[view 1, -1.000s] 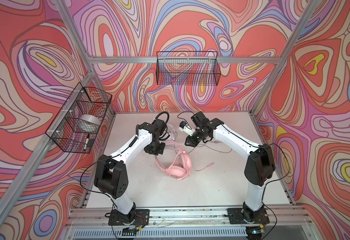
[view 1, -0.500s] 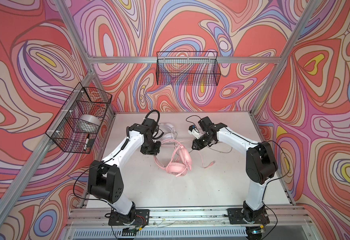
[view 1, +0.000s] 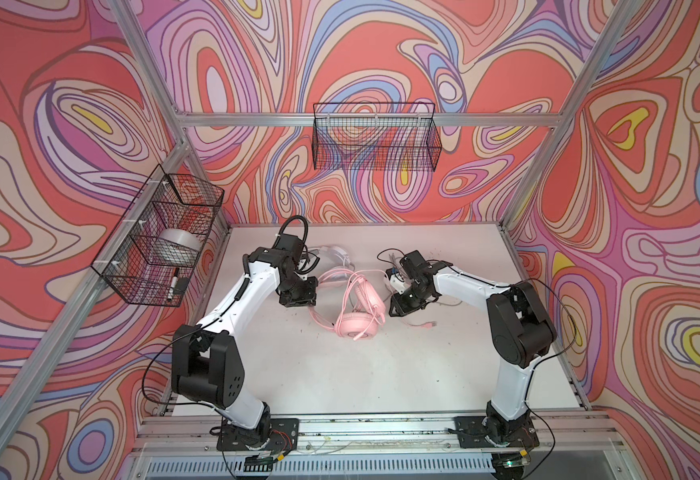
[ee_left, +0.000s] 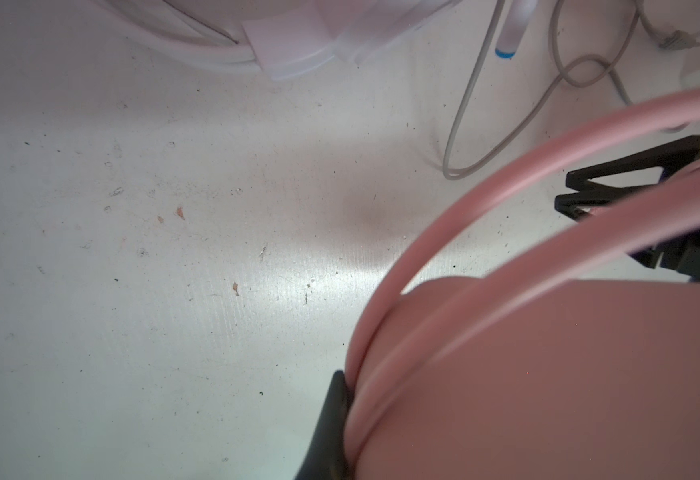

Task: Wrap the headphones
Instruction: 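Lower the open right gripper toward the pink USB plug on the table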

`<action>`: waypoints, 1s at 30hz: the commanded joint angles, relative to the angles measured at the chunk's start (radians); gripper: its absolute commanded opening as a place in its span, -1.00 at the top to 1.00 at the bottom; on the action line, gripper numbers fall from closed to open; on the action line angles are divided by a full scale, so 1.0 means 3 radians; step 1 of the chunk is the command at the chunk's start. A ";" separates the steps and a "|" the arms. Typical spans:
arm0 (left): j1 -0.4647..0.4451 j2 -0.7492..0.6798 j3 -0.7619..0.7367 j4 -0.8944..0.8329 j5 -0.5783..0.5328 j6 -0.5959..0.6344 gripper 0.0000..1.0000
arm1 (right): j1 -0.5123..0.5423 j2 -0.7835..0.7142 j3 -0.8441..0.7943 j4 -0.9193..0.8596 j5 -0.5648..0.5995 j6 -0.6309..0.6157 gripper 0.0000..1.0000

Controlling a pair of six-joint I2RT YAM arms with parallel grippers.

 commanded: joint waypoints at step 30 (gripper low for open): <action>0.0331 -0.0159 -0.0445 0.0661 0.0642 -0.0959 1.00 | -0.0018 -0.0446 -0.0873 0.0216 -0.0129 0.0395 0.02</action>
